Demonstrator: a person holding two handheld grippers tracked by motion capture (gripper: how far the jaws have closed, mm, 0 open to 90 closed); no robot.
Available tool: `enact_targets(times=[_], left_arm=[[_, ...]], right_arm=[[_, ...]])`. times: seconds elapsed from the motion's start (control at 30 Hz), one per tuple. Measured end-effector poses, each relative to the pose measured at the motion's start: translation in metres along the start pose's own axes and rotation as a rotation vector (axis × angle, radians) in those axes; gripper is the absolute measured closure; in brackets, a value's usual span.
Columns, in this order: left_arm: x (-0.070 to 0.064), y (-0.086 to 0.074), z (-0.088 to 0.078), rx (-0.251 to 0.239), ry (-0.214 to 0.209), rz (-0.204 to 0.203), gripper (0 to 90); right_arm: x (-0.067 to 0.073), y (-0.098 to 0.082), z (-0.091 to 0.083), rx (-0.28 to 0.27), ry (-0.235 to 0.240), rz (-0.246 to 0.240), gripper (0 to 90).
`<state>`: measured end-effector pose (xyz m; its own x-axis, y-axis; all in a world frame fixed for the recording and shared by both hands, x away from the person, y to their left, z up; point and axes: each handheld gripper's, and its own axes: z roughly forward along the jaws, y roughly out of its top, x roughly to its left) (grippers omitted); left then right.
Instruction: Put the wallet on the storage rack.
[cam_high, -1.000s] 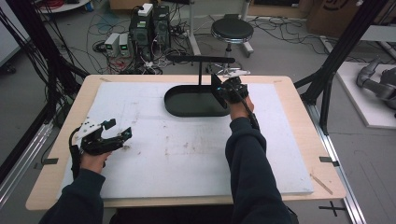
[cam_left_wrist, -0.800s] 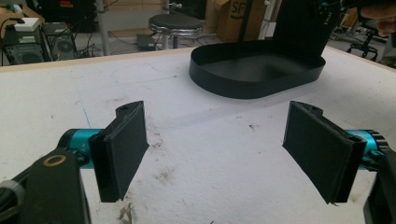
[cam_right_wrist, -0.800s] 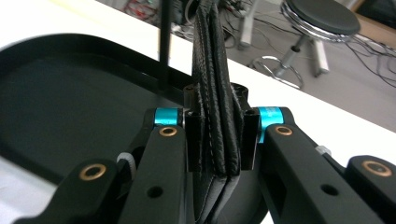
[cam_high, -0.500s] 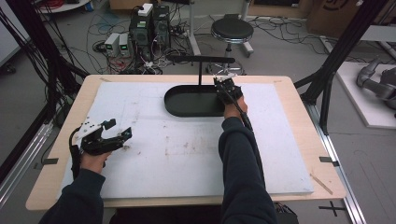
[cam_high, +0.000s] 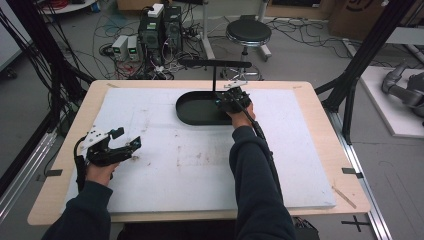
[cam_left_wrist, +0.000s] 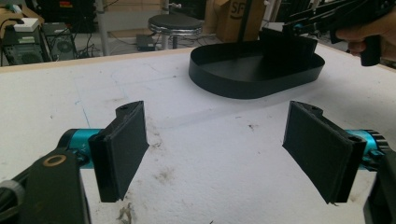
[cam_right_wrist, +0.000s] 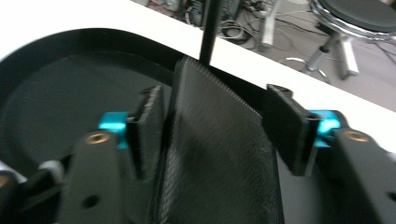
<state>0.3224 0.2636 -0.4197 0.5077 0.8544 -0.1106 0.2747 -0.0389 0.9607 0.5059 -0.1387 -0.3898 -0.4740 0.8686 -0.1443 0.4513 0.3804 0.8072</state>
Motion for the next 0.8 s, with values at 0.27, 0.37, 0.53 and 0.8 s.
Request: enact_targets(times=[0.27,0.37,0.53,0.8], left_arm=[[-0.001,0.001,-0.001,0.004,-0.004,-0.016,21.4],[0.0,0.001,-0.001,0.001,0.004,-0.024,21.4],[0.001,0.001,-0.003,-0.002,0.008,-0.026,21.4],[0.002,0.002,-0.002,-0.008,0.009,-0.032,21.4]], right_arm=[[-0.022,0.001,-0.049,-0.051,0.089,0.004,32.0],[-0.031,-0.003,-0.068,-0.029,0.111,-0.004,31.6],[-0.044,-0.012,-0.106,-0.038,0.141,0.009,31.5],[-0.058,-0.059,-0.144,-0.064,0.109,0.019,30.7]])
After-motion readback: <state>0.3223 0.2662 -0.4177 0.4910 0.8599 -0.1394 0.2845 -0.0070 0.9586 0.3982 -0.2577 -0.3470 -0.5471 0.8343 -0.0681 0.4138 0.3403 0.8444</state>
